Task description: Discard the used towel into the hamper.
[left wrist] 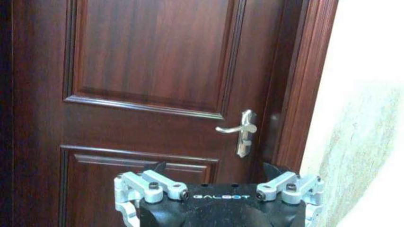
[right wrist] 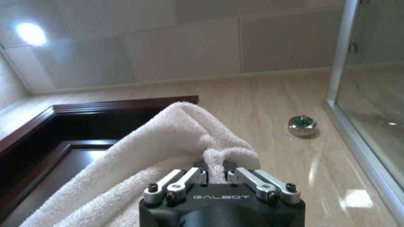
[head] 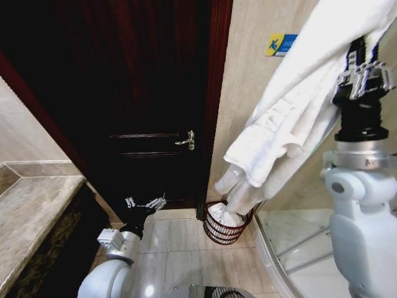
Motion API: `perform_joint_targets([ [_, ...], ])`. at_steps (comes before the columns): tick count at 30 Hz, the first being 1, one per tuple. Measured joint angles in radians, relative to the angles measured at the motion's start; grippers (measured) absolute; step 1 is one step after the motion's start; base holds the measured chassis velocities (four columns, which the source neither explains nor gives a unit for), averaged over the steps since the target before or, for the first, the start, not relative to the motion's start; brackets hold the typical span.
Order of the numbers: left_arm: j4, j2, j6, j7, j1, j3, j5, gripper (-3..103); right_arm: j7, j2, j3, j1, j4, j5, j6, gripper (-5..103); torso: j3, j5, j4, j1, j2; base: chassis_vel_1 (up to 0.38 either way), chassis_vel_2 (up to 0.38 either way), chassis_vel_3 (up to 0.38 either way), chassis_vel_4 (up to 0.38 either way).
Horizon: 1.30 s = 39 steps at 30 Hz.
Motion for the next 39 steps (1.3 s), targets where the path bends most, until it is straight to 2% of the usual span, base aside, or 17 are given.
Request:
perform_joint_targets([
  [17,0.000,0.000,0.000,0.000,0.000,0.000,0.000,100,-0.038,0.024,-0.007,0.015,-0.081,-0.019,0.034,13,0.000,0.0001,-0.0001,0.000,0.000,0.000,0.000,0.000,0.000],
  [39,0.000,0.000,0.000,0.000,0.000,0.000,0.000,100,-0.042,0.031,-0.018,0.042,-0.102,-0.030,0.034,13,0.000,0.0000,-0.0001,0.000,0.000,0.000,0.000,0.000,0.000],
])
